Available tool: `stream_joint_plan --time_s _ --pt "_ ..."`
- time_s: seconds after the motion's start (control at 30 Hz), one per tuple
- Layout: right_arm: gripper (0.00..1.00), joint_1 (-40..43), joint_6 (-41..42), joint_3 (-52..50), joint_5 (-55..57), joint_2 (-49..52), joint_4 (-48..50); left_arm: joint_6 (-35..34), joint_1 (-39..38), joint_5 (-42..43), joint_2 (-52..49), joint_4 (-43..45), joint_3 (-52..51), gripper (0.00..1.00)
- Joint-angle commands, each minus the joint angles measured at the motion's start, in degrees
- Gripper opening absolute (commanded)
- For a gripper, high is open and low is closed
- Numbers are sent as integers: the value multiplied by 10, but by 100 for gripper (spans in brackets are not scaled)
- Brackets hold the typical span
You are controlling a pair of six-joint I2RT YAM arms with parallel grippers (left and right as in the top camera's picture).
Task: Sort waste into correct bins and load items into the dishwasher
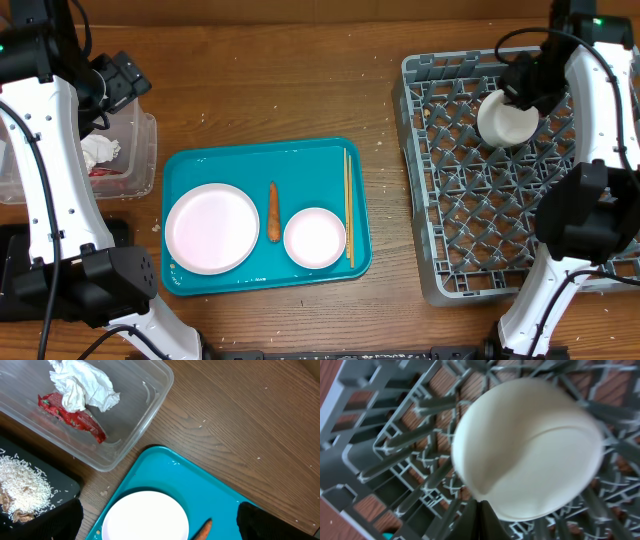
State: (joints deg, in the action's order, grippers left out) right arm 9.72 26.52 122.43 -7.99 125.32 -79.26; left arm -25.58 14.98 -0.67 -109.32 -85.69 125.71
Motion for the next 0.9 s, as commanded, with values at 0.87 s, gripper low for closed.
stream_joint_plan --time_s 0.87 --pt "4 8 19 -37 -21 -10 40 -8 -4 1 -1 -6 -3 100"
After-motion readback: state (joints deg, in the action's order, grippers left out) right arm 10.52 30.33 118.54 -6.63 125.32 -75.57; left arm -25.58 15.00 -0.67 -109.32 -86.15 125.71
